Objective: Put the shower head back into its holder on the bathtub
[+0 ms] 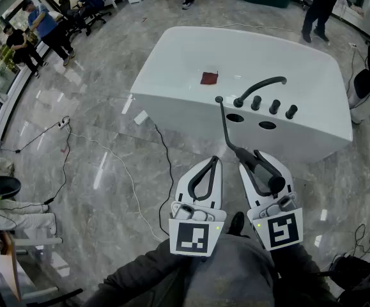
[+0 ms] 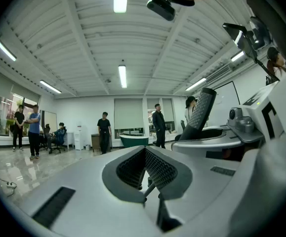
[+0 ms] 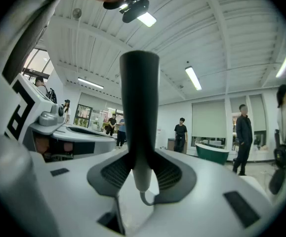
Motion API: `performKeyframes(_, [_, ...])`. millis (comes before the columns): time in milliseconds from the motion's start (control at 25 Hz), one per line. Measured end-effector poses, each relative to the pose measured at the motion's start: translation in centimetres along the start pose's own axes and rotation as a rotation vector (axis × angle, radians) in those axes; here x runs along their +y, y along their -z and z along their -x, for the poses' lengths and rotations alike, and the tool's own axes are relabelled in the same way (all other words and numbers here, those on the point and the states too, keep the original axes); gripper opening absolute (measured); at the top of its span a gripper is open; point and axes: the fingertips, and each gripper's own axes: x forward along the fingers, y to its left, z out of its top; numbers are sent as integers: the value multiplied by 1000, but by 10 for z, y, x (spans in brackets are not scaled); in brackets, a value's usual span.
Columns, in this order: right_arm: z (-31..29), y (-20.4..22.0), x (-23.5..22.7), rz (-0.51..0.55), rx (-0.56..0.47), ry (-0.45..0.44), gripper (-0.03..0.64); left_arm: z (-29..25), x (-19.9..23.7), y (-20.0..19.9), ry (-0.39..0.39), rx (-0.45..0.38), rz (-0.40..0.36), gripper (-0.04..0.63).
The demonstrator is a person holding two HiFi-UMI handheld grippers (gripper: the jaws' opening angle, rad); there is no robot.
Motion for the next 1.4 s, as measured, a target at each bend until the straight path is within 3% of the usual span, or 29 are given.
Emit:
performKeyframes(520, [0, 4, -16, -1, -8, -24, 143, -12, -9, 2, -26, 15, -10, 3])
performKeyframes(920, [2, 0, -32, 10, -47, -90, 143, -15, -16, 9, -129, 21, 1, 3])
performKeyframes(1160, [-18, 6, -32, 8, -61, -99, 143, -21, 6, 29, -161, 37, 5, 3])
performKeyframes(1400, [-55, 1, -43, 17, -47, -92, 143, -62, 36, 37, -145, 42, 39, 3])
